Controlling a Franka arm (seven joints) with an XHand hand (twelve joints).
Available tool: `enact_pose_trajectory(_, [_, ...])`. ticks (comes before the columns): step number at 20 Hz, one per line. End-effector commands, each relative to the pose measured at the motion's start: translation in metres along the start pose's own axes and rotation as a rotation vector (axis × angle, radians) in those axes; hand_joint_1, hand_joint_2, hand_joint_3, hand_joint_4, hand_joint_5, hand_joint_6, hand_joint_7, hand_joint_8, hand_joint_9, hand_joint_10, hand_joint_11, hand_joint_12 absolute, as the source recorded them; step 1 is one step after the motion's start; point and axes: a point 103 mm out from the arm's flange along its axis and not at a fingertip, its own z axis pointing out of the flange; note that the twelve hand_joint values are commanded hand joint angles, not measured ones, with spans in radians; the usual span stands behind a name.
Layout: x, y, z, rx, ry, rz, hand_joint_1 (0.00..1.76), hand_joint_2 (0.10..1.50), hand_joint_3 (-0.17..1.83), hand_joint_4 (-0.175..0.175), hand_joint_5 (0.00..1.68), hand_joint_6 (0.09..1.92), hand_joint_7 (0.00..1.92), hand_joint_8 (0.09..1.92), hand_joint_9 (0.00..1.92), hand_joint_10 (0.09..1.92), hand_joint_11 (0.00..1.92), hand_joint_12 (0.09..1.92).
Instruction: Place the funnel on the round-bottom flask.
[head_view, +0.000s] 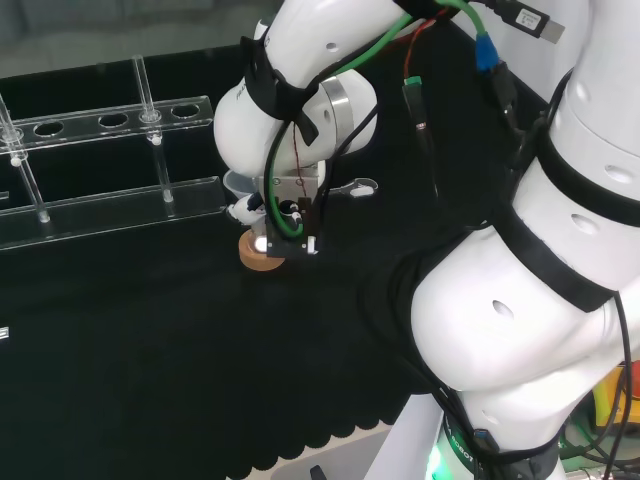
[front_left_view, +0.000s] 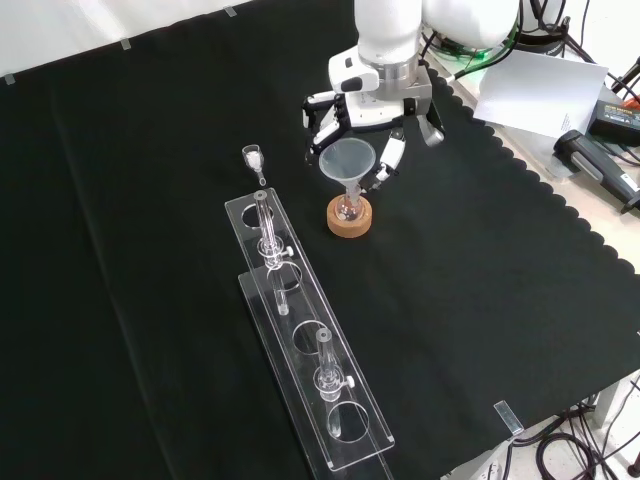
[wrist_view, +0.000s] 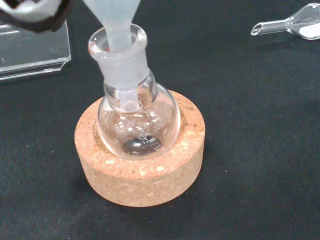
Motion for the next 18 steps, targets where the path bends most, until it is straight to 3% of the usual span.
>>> enact_pose_trajectory(1, [-0.0019, 0.0003, -0.0006, 0.005, -0.009, -0.004, 0.62, 0.6, 0.45, 0.014, 0.59, 0.36, 0.98, 0.39, 0.84, 0.31, 0.0, 1.29])
enact_pose_trajectory(11, [-0.0021, 0.0003, -0.0014, 0.034, -0.02, -0.035, 0.52, 0.61, 0.31, 0.015, 0.54, 0.1, 0.76, 0.31, 0.66, 0.41, 0.0, 1.23])
enact_pose_trajectory(18, [-0.0009, 0.0018, -0.0018, 0.045, -0.026, -0.047, 0.46, 0.63, 0.18, 0.009, 0.4, 0.09, 0.59, 0.34, 0.49, 0.56, 0.0, 1.16])
